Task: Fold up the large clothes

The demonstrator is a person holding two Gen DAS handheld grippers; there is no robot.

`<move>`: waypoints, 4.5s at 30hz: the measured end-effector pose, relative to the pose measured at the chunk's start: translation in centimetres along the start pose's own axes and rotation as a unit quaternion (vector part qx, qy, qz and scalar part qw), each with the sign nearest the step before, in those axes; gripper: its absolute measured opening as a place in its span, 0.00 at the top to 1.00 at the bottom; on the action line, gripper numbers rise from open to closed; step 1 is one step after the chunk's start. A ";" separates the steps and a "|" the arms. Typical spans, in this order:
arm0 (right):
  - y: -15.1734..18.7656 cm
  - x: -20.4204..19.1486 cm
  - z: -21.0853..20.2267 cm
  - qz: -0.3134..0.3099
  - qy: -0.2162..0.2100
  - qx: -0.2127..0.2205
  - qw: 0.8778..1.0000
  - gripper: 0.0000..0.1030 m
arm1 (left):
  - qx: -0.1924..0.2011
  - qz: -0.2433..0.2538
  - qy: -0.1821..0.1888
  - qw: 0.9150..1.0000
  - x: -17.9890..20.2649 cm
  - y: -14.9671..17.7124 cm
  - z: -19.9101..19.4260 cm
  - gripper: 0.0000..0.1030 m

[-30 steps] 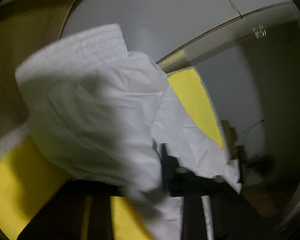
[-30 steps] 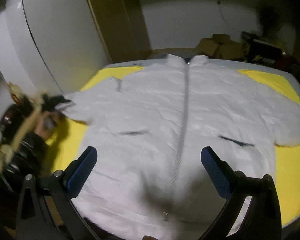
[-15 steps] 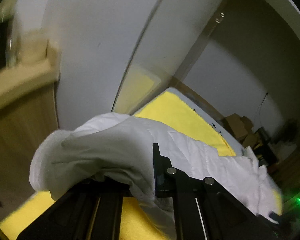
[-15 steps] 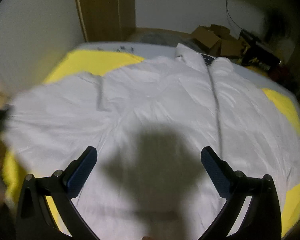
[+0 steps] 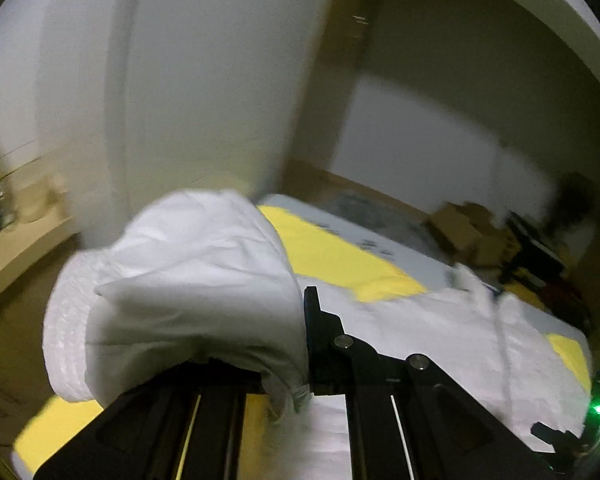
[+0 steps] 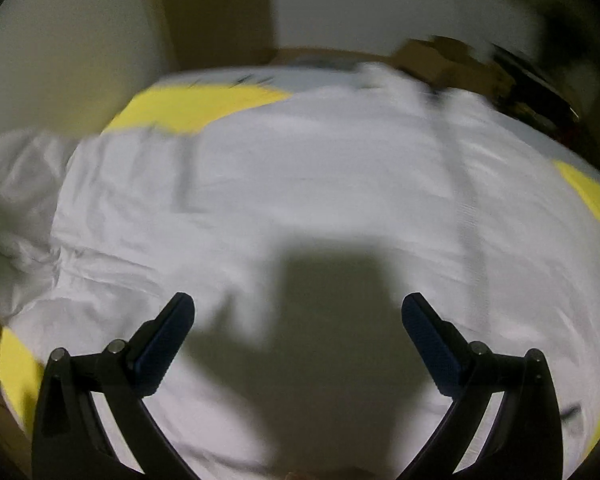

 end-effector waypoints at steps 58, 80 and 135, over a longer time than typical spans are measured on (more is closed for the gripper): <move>-2.6 -4.1 7.6 -0.251 0.139 -0.062 0.956 0.74 | -0.129 -0.042 0.222 0.966 -1.1 19.8 -13.2 0.00; -3.0 19.4 -4.6 0.136 -0.045 0.064 0.988 0.53 | -0.148 0.019 0.245 0.958 6.3 20.0 -13.9 0.00; 12.3 60.4 -22.0 0.455 -0.008 0.198 0.868 0.91 | -0.332 0.201 0.299 0.872 51.5 27.0 -1.9 0.00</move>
Point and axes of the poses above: each gripper's, at about its wrist camera, not at the fingertips, and z roughly the way its jaws point, x to its right, y to its underside, the point moved 4 cm from there along z, roughly the way its jaws point, and after that the axes turned 14 degrees about -y, right-handed, at the moved point
